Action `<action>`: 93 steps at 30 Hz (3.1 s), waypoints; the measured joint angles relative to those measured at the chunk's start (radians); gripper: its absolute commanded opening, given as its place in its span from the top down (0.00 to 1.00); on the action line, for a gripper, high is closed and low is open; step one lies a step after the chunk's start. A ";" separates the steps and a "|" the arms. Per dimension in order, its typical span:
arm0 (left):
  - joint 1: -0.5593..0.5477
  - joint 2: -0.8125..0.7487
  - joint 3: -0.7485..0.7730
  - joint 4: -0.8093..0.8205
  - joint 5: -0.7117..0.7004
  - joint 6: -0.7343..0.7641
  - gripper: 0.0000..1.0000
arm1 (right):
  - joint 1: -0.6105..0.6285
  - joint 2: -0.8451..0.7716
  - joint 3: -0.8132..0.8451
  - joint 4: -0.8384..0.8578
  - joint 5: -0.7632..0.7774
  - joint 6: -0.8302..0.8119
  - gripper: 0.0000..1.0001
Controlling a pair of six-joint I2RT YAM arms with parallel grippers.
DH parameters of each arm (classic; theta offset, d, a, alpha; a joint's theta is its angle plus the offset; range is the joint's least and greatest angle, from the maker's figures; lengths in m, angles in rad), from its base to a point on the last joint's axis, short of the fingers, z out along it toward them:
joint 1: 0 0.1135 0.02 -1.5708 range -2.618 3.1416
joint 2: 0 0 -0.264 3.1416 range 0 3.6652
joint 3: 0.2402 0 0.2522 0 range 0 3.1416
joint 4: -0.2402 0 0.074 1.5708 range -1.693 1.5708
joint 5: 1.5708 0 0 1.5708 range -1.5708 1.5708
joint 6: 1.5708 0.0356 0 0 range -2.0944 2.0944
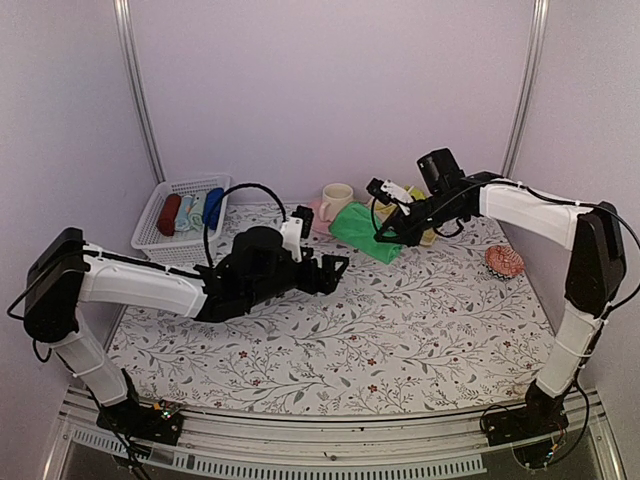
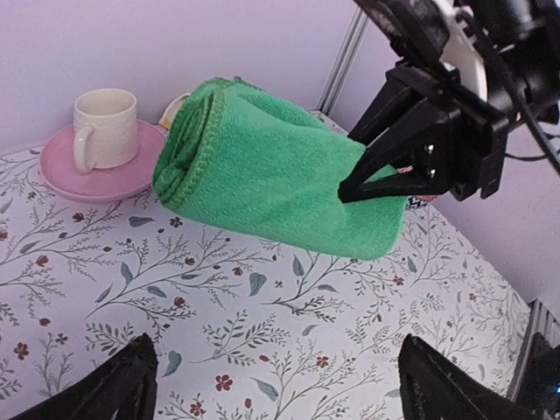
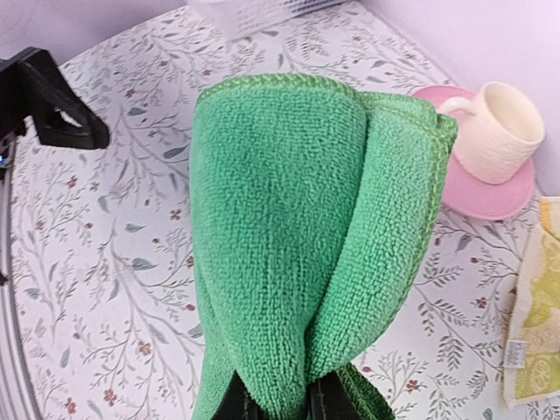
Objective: Roll the towels
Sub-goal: Pass from the left arm to the right, then pass from the right arm to the left
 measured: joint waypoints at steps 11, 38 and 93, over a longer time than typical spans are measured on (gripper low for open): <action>-0.014 0.001 0.084 0.047 -0.008 -0.320 0.11 | 0.155 -0.164 -0.406 0.495 0.417 0.009 0.98; -0.002 0.062 -0.001 0.344 -0.053 -0.756 0.09 | 0.274 -0.277 -0.603 0.914 0.663 -0.188 0.98; -0.061 0.113 -0.040 0.531 -0.130 -0.737 0.11 | 0.389 -0.281 -0.562 0.853 0.647 -0.152 0.98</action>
